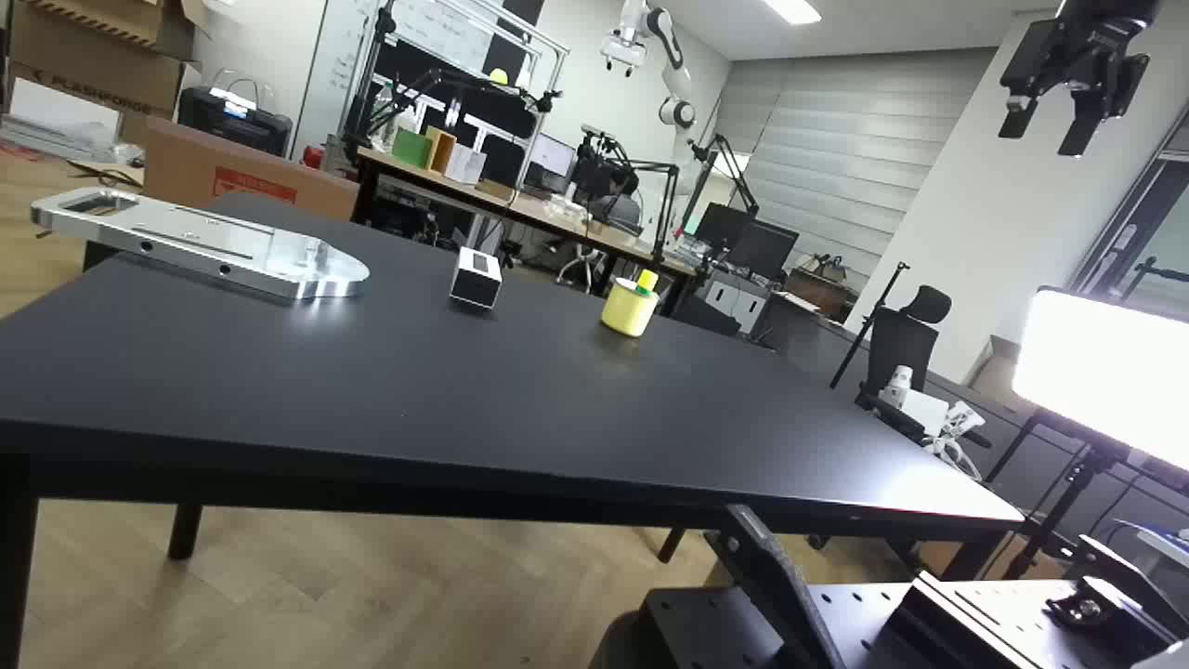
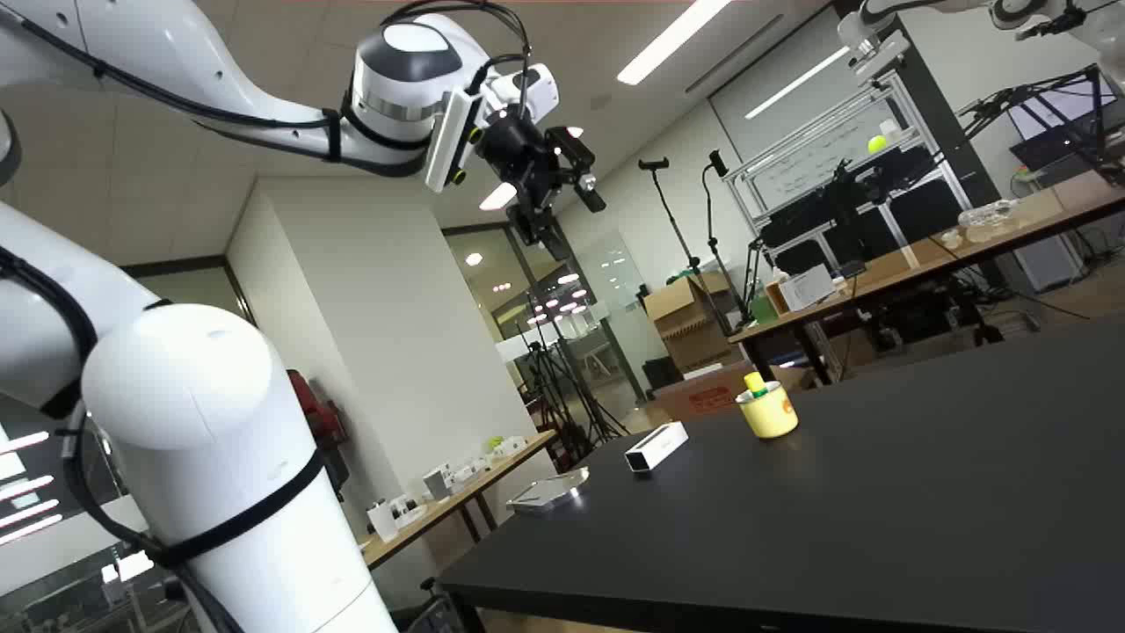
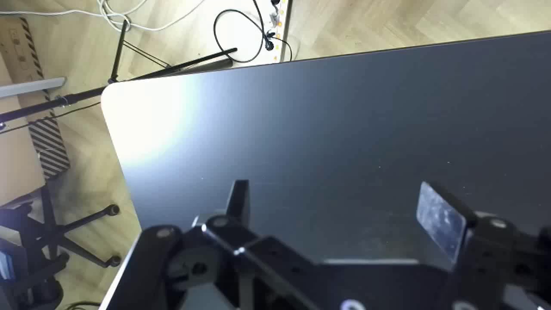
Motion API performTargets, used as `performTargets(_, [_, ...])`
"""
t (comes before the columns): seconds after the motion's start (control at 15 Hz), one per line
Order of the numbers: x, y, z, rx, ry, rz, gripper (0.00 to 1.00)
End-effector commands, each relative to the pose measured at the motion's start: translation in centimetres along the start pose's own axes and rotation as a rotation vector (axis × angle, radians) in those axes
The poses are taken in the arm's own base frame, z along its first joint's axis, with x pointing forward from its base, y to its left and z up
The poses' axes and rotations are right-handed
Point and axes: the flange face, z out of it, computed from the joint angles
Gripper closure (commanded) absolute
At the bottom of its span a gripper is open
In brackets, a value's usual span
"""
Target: Take the glue stick out of the yellow cup and put it on the table
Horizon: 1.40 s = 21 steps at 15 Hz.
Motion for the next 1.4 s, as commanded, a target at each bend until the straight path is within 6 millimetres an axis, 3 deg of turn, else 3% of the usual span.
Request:
performTargets(0.0, [0.0,0.0,0.0,0.000,-0.001,0.000,0.00])
performTargets(0.6, [0.0,0.0,-0.1,0.000,0.002,0.000,0.00])
performTargets(0.73, [1.1,-0.2,0.6,0.004,0.019,-0.040,0.00])
performTargets(1.07, [7.8,-0.6,4.8,0.036,0.145,-0.093,0.00])
performTargets(1.33, [14.1,-2.8,8.9,0.078,0.260,-0.165,0.00])
